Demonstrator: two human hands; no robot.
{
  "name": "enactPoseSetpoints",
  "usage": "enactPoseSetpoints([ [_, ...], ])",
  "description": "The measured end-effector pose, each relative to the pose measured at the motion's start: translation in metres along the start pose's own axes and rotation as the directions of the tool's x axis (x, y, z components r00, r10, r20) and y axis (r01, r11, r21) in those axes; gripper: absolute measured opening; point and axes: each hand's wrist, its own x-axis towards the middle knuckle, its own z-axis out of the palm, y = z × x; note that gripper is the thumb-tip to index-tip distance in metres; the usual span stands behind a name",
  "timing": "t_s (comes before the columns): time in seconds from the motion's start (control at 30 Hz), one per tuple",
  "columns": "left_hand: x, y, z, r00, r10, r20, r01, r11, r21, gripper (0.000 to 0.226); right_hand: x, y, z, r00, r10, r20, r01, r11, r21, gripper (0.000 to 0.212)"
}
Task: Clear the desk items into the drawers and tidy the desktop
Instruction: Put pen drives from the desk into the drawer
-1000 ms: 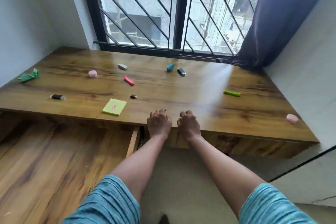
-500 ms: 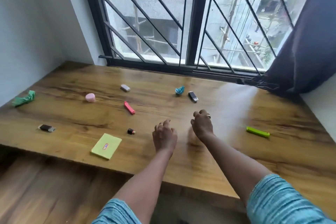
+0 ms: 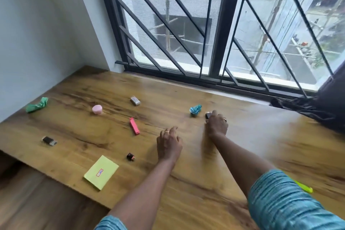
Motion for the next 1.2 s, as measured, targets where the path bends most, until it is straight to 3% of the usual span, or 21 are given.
enactPoseSetpoints([
  [0.2, 0.007, -0.012, -0.008, 0.998, 0.020, -0.066, -0.017, 0.999, 0.039, 0.043, 0.000, -0.002, 0.007, 0.993, 0.115, -0.023, -0.109, 0.977, 0.184, 0.020],
  [0.33, 0.009, -0.030, -0.022, 0.992, 0.030, -0.126, -0.022, 0.998, 0.066, 0.039, -0.017, -0.014, 0.007, 0.976, 0.210, -0.048, -0.185, 0.932, 0.310, 0.033],
  [0.4, 0.011, -0.044, -0.034, 0.988, 0.040, -0.150, -0.029, 0.997, 0.072, 0.034, -0.030, -0.024, 0.010, 0.979, 0.183, -0.092, -0.146, 0.939, 0.312, 0.037],
  [0.5, 0.020, -0.086, -0.063, 0.954, 0.014, -0.301, 0.004, 0.998, 0.061, 0.023, -0.048, -0.045, 0.023, 0.980, 0.083, -0.179, -0.013, 0.931, 0.364, 0.036],
  [0.7, 0.034, -0.218, -0.144, 0.896, -0.234, -0.377, 0.289, 0.952, 0.098, 0.036, -0.084, -0.105, 0.051, 0.960, -0.079, -0.270, 0.183, 0.904, 0.386, 0.030],
  [0.87, 0.052, -0.305, -0.182, 0.802, -0.546, -0.243, 0.560, 0.828, -0.012, 0.041, -0.120, -0.139, 0.082, 0.926, -0.223, -0.306, 0.322, 0.888, 0.328, 0.022],
  [0.97, 0.064, -0.323, -0.190, 0.777, -0.614, -0.139, 0.607, 0.790, -0.092, 0.046, -0.141, -0.147, 0.097, 0.905, -0.300, -0.301, 0.383, 0.883, 0.270, 0.023],
  [1.07, 0.075, -0.330, -0.193, 0.658, -0.750, -0.063, 0.705, 0.644, -0.297, 0.052, -0.158, -0.143, 0.105, 0.846, -0.430, -0.315, 0.494, 0.854, 0.161, 0.026],
  [1.2, 0.077, -0.334, -0.190, 0.624, -0.780, -0.042, 0.716, 0.592, -0.370, 0.034, -0.178, -0.136, 0.101, 0.817, -0.435, -0.378, 0.505, 0.856, 0.106, 0.028],
])
